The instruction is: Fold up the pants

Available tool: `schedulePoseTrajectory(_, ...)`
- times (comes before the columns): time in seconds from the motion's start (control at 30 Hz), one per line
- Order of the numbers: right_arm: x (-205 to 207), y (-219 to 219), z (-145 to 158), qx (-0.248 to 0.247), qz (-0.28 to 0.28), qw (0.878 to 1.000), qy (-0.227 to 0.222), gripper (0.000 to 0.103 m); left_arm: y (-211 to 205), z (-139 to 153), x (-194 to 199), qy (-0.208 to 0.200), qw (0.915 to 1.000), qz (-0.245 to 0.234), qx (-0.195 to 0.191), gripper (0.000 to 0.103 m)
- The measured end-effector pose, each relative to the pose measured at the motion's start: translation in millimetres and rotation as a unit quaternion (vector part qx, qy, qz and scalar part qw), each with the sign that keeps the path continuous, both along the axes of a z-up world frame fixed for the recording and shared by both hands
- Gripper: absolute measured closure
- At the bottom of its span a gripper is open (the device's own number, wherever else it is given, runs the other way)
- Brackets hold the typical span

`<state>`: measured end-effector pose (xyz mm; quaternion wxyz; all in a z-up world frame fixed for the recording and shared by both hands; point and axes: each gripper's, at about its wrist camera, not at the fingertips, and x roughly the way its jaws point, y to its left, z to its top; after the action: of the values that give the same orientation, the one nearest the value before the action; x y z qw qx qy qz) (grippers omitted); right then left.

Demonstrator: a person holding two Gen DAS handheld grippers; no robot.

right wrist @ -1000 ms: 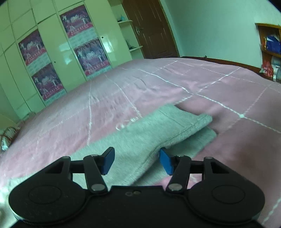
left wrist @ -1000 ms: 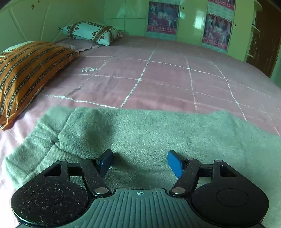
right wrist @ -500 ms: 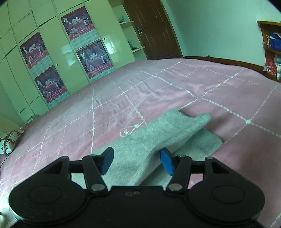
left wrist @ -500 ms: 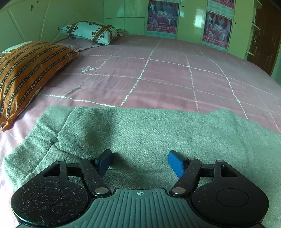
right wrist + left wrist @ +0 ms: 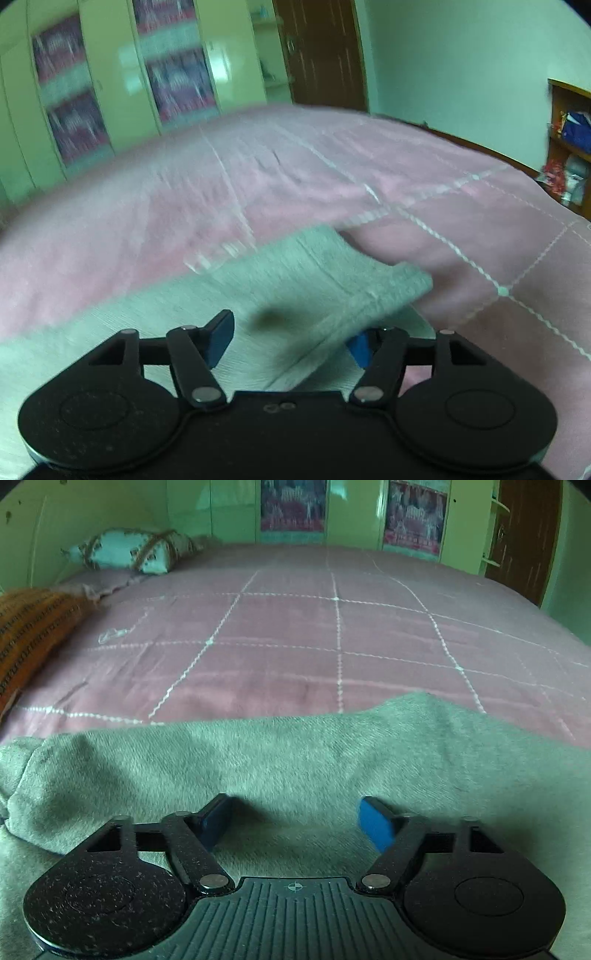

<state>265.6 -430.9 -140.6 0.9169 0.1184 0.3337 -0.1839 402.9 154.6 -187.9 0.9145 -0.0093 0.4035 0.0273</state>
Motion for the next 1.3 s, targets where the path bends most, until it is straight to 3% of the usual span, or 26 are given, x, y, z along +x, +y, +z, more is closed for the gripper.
schedulePoseTrajectory(0.07,0,0,4,-0.007,0.010,1.000,0.001,0.049,-6,12,0,-0.003,0.9999,0.010,0.000,0.024)
schedulePoseTrajectory(0.2,-14,-3,18,-0.024,0.012,0.999,-0.043,0.048,-33,34,-1,-0.045,0.9983,-0.028,-0.026,0.024)
schedulePoseTrajectory(0.27,-6,-7,13,-0.024,0.016,0.999,-0.034,0.044,-54,29,10,-0.042,0.9974,-0.047,-0.033,0.024)
schedulePoseTrajectory(0.3,1,-8,5,-0.033,0.010,0.999,-0.009,0.044,-64,23,17,-0.034,0.9975,-0.052,-0.033,0.024)
schedulePoseTrajectory(0.37,7,-8,-3,-0.046,0.004,0.999,0.008,0.043,-78,3,34,0.003,0.9992,-0.040,-0.003,0.024)
schedulePoseTrajectory(0.4,8,-6,-1,-0.050,0.000,0.999,0.009,0.044,-81,2,37,-0.001,0.9995,-0.030,0.003,0.024)
schedulePoseTrajectory(0.47,4,-1,8,-0.053,0.000,0.999,-0.011,0.043,-87,14,38,-0.031,0.9988,-0.029,-0.023,0.024)
schedulePoseTrajectory(0.53,0,2,14,-0.051,0.008,0.998,-0.040,0.038,-97,16,42,-0.047,0.9984,-0.029,-0.008,0.023)
schedulePoseTrajectory(0.57,2,3,12,-0.051,0.015,0.998,-0.039,0.033,-98,9,49,-0.035,0.9991,-0.024,0.006,0.016)
schedulePoseTrajectory(0.63,20,1,-4,-0.059,0.015,0.998,0.009,0.030,-91,-8,61,-0.004,0.9998,-0.020,0.002,0.002)
schedulePoseTrajectory(0.7,24,-5,-6,-0.038,0.002,0.999,0.007,0.029,-82,2,57,-0.012,0.9998,-0.007,-0.015,0.002)
schedulePoseTrajectory(0.73,19,-8,3,-0.023,-0.009,1.000,-0.007,0.035,-77,12,48,-0.027,0.9995,-0.004,-0.018,0.002)
schedulePoseTrajectory(0.8,-6,-19,18,0.011,-0.028,0.997,-0.068,0.040,-69,29,20,-0.066,0.9977,-0.008,-0.013,0.002)
schedulePoseTrajectory(0.87,-35,-36,24,0.052,-0.056,0.992,-0.098,0.040,-55,41,-8,-0.082,0.9965,-0.015,0.001,0.002)
schedulePoseTrajectory(1.0,-70,-72,6,0.158,-0.101,0.977,-0.102,0.045,-19,42,-62,-0.075,0.9970,0.006,0.018,0.002)
schedulePoseTrajectory(1.1,-85,-82,0,0.209,-0.122,0.962,-0.127,0.052,-1,30,-85,-0.048,0.9984,0.022,0.021,0.002)
schedulePoseTrajectory(1.17,-88,-82,1,0.230,-0.121,0.956,-0.138,0.064,4,19,-99,-0.028,0.9989,0.033,0.021,0.002)
schedulePoseTrajectory(1.23,-77,-79,-2,0.255,-0.091,0.954,-0.130,0.073,6,11,-109,-0.043,0.9984,0.031,0.022,0.002)
schedulePoseTrajectory(1.3,-55,-73,-5,0.240,-0.085,0.964,-0.081,0.075,4,7,-115,-0.057,0.9976,0.034,0.020,0.002)
